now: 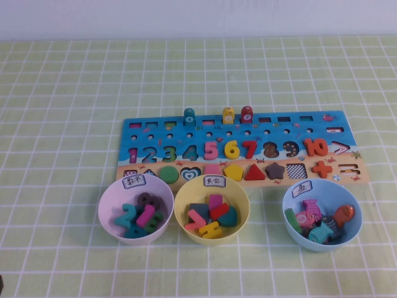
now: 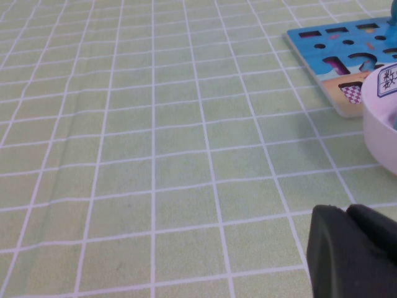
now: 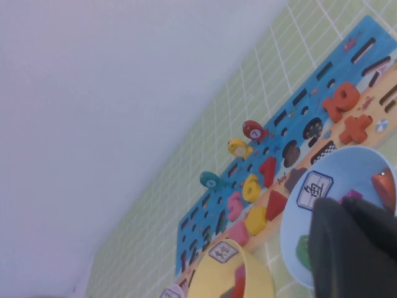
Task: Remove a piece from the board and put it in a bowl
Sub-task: Pick up the "number 10"
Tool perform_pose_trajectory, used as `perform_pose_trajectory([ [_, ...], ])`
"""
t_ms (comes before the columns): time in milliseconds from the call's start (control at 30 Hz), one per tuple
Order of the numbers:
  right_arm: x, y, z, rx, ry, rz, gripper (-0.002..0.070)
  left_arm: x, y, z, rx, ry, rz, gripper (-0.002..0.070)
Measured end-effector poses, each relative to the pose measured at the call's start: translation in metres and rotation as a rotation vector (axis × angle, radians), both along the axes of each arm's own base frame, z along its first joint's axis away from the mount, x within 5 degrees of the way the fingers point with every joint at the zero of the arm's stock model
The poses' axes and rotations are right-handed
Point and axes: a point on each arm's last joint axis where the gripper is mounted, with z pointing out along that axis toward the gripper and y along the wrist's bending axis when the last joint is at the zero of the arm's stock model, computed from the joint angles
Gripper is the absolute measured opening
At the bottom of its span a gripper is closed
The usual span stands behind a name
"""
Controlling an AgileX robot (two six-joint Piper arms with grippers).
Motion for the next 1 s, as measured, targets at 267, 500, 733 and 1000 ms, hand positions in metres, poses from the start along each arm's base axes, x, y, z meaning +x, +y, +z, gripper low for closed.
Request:
perform_pose_trajectory([
  [267, 0.0, 0.0, 0.001, 0.036, -0.003, -0.005, -0.0019, 0.0, 0.0, 0.0, 0.0, 0.0, 0.0, -0.0004],
  [500, 0.0, 0.0, 0.001, 0.024, -0.001, 0.001, -0.0019, 0.0, 0.0, 0.0, 0.0, 0.0, 0.0, -0.0004],
  [733, 0.0, 0.001, -0.001, -0.099, -0.019, 0.021, -0.0019, 0.0, 0.0, 0.0, 0.0, 0.0, 0.0, -0.0004],
  [1000, 0.009, 0.006, 0.054, -0.389, 0.044, 0.13, -0.0019, 0.0, 0.0, 0.0, 0.0, 0.0, 0.0, -0.0004],
])
